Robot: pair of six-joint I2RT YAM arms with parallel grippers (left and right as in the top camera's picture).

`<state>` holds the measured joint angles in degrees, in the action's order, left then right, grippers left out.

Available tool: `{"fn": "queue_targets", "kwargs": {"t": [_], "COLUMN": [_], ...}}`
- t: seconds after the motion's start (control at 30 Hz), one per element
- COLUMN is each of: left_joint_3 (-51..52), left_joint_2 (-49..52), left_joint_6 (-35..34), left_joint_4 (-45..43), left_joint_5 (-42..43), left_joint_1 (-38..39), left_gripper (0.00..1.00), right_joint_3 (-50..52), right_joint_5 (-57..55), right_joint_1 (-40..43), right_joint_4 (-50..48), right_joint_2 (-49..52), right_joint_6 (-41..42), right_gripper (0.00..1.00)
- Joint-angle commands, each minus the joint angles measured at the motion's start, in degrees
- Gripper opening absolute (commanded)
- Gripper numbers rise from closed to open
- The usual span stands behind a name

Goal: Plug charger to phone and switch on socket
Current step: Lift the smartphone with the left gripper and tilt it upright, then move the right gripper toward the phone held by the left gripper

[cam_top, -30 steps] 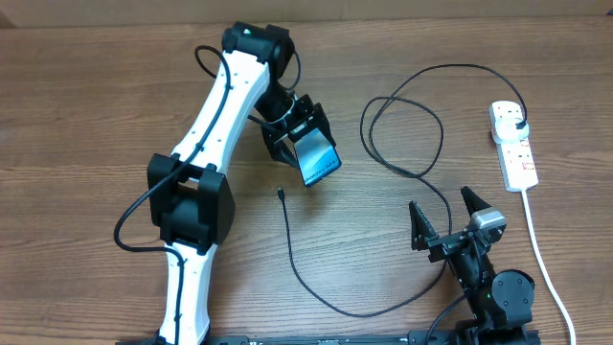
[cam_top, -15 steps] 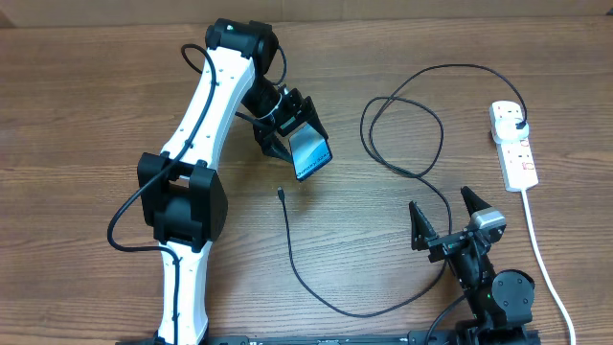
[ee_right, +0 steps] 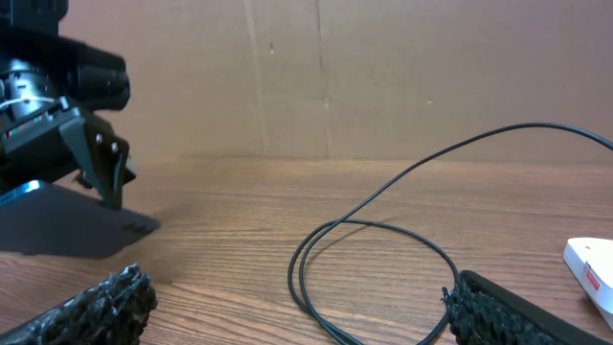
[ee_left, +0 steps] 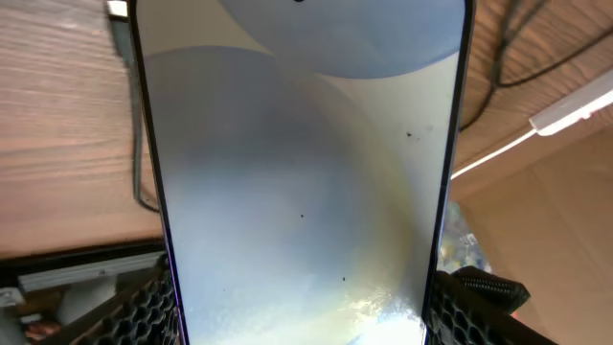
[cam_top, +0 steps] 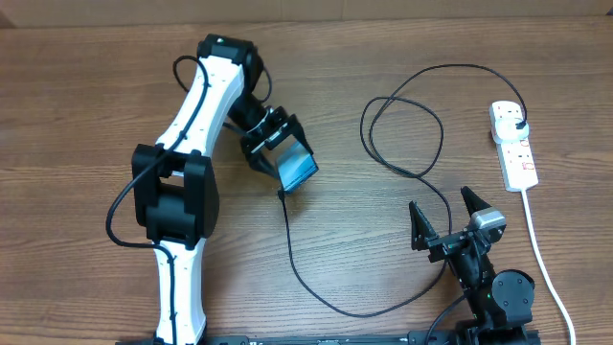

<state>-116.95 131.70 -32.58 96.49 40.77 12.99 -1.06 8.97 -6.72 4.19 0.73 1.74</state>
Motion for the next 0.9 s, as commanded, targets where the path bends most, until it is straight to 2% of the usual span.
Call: {"fn": "queue_targets", "kwargs": {"t": [0.0,0.27,0.73,0.87], "left_joint_3": [2.6,4.8,4.8,4.8], "left_joint_2": [-0.6,-0.6,-0.6,-0.6], "left_joint_6": [1.3,1.9,1.9,1.9], "left_joint_4": [0.4,0.4,0.4,0.4], "left_joint_5": [3.4,7.4,7.1,4.1], "left_joint_1": [-0.4,-0.8,-0.8,-0.8], "left_gripper": [0.04,0.04,0.04,0.04], "right_joint_3": [0.6,0.6,0.6,0.6], "right_joint_5": [-0.3,-0.3,-0.3,-0.3], "right_joint_1": [0.4,0.4,0.4,0.4], "right_joint_4": [-0.2,-0.2,-0.2,-0.2], "right_joint_2": [-0.6,-0.6,-0.6,-0.6], "right_joint_6": [0.4,0.4,0.4,0.4], "right_gripper": [1.00,1.00,1.00,1.00]}}
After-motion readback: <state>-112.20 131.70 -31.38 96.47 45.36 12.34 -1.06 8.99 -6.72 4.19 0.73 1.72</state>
